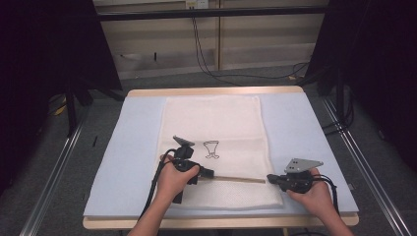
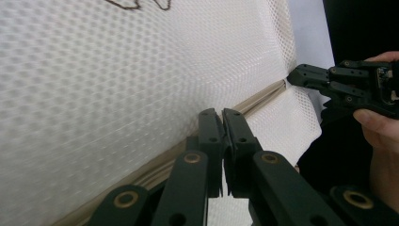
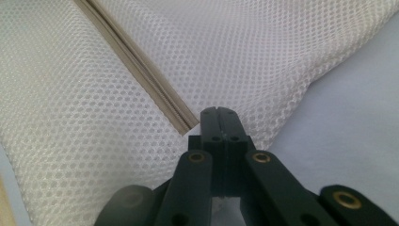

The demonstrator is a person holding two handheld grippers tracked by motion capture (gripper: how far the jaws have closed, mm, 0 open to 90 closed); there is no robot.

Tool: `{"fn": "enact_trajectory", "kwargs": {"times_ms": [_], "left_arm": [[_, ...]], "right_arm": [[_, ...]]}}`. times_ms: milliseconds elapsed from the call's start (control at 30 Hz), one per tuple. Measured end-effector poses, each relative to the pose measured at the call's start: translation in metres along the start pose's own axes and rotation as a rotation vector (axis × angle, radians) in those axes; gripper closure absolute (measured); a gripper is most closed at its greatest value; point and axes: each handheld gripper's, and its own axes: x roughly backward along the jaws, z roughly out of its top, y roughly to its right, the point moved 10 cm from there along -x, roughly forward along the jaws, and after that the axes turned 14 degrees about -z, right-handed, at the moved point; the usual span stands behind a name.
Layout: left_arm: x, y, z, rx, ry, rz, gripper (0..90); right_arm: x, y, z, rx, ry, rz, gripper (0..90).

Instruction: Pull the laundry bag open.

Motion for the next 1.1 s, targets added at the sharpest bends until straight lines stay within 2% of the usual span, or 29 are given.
{"fn": "enact_trajectory", "kwargs": {"times_ms": [67,333,567,633,700,933,1033,1067,1100], "left_arm": [[0.006,-0.004,0.0,-0.004,0.007,0.018,87.4],[0.031,-0.013,-0.004,0.016,0.038,0.008,87.3],[0.043,-0.019,-0.007,0.016,0.047,0.009,87.3],[0.048,-0.021,-0.008,0.009,0.049,0.021,87.3],[0.05,-0.021,-0.008,0.011,0.054,-0.003,87.3],[0.061,-0.029,-0.011,0.031,0.062,0.01,87.4],[0.066,-0.03,-0.013,0.036,0.065,-0.001,87.4],[0.067,-0.029,-0.013,0.05,0.064,-0.02,87.4],[0.069,-0.031,-0.014,0.047,0.063,-0.004,87.4]], "right_arm": [[0.0,0.0,0.0,-0.001,-0.001,0.001,90.0],[0.0,0.0,0.0,-0.004,-0.002,-0.001,90.0],[0.0,0.0,0.0,-0.006,-0.003,0.0,90.0],[0.0,0.0,0.0,-0.006,-0.003,0.0,90.0],[0.0,0.0,0.0,-0.007,-0.002,0.001,90.0],[0.0,0.0,0.0,-0.008,-0.002,-0.001,90.0],[0.0,0.0,0.0,-0.008,-0.002,0.002,90.0],[0.0,0.001,0.0,-0.007,-0.003,0.0,90.0],[0.0,0.0,0.0,-0.008,-0.005,0.001,90.0]]}}
